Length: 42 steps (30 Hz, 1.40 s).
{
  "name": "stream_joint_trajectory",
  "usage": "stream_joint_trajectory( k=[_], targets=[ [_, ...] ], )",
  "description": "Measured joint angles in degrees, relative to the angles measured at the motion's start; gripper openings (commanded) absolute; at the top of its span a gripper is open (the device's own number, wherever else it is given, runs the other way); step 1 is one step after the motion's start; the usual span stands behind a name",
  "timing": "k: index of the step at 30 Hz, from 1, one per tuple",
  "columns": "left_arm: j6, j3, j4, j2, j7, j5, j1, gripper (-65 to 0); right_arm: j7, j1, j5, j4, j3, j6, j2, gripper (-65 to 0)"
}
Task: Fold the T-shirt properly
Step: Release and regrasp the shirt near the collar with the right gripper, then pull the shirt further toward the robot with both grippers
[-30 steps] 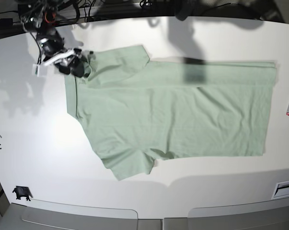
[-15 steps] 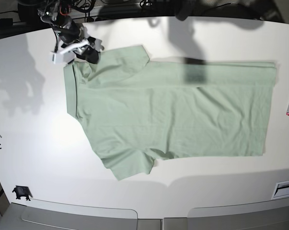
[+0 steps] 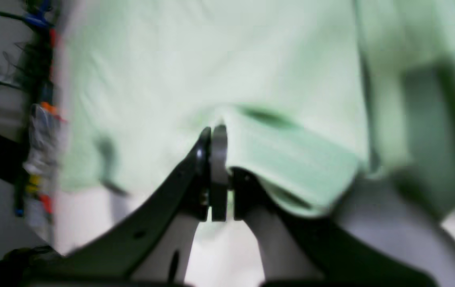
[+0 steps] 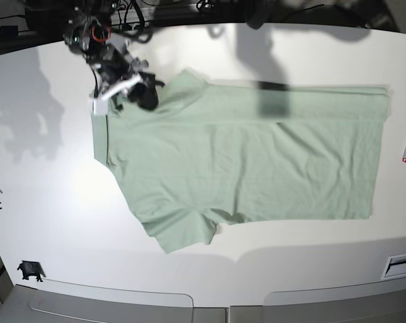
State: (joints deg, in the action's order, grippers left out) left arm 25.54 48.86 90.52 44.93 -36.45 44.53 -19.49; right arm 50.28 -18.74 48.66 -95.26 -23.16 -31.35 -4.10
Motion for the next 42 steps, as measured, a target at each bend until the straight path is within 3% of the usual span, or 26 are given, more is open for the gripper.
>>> stream_joint_trajectory(
  k=[4, 7, 12, 16, 18, 20, 23, 27, 29, 31, 36, 38, 42],
  targets=[
    [0.00, 0.00, 0.00, 0.00, 0.00, 0.02, 0.02, -43.3, -0.11, 5.44, -1.97, -0.04, 3.61, 0.02, -0.02, -65.0],
    [0.00, 0.00, 0.00, 0.00, 0.22, 0.02, 0.00, -43.3, -3.87, 9.16, -10.78, 0.07, 8.48, -0.11, -0.22, -65.0],
    [0.00, 0.00, 0.00, 0.00, 0.22, 0.00, 0.00, -43.3, -15.02, 14.21, -26.27, 0.13, 15.54, 0.96, -0.02, -64.7],
    [0.04, 0.00, 0.00, 0.00, -0.09, 0.02, 0.00, -43.3, -16.96, 16.15, -30.75, 0.31, 18.08, 1.62, -0.02, -35.2],
    [0.17, 0.00, 0.00, 0.00, -1.81, 0.28, 0.00, -43.3, -17.29, 17.14, -30.64, 0.31, 18.29, 2.47, 0.50, -32.3],
    [0.46, -0.02, 0.00, 0.02, -3.23, 3.06, -0.79, -43.3, -17.42, 17.64, -30.64, 0.31, 18.29, 2.67, 1.11, -32.3],
    [3.45, -0.11, 0.02, -0.04, -4.28, 6.32, -3.61, -43.3, -15.08, 17.79, -30.53, 0.24, 17.57, 2.64, 1.27, -32.4],
    [6.62, -0.02, 0.02, -2.71, -4.24, 9.20, -7.82, -43.9, -5.01, 17.77, -29.59, -3.69, 12.83, 2.71, 1.22, -33.8],
    [9.57, -0.09, 0.02, -5.11, -4.70, 11.04, -9.38, -52.9, 0.35, 17.79, -26.14, -5.75, 9.94, 2.67, 1.25, -45.4],
    [12.35, -0.13, 0.02, -7.85, -5.99, 12.61, -10.01, -65.0, 3.67, 17.31, -22.12, -6.73, 7.04, 2.05, 1.25, -64.0],
    [12.41, -7.10, 0.02, -10.29, -4.02, 11.87, -9.73, -65.0, 3.28, 11.63, -20.41, -6.73, 3.26, -0.59, 1.27, -65.0],
    [12.37, -11.47, 0.00, -10.32, -1.66, 5.27, -7.78, -65.0, -0.24, 9.57, -25.38, -6.69, 3.23, -0.59, 1.29, -65.0],
    [3.39, -20.68, -0.09, -10.27, 2.21, -4.94, -1.79, -65.0, -4.72, 8.33, -32.79, -3.61, 3.34, 2.38, 1.01, -65.0]
  ],
)
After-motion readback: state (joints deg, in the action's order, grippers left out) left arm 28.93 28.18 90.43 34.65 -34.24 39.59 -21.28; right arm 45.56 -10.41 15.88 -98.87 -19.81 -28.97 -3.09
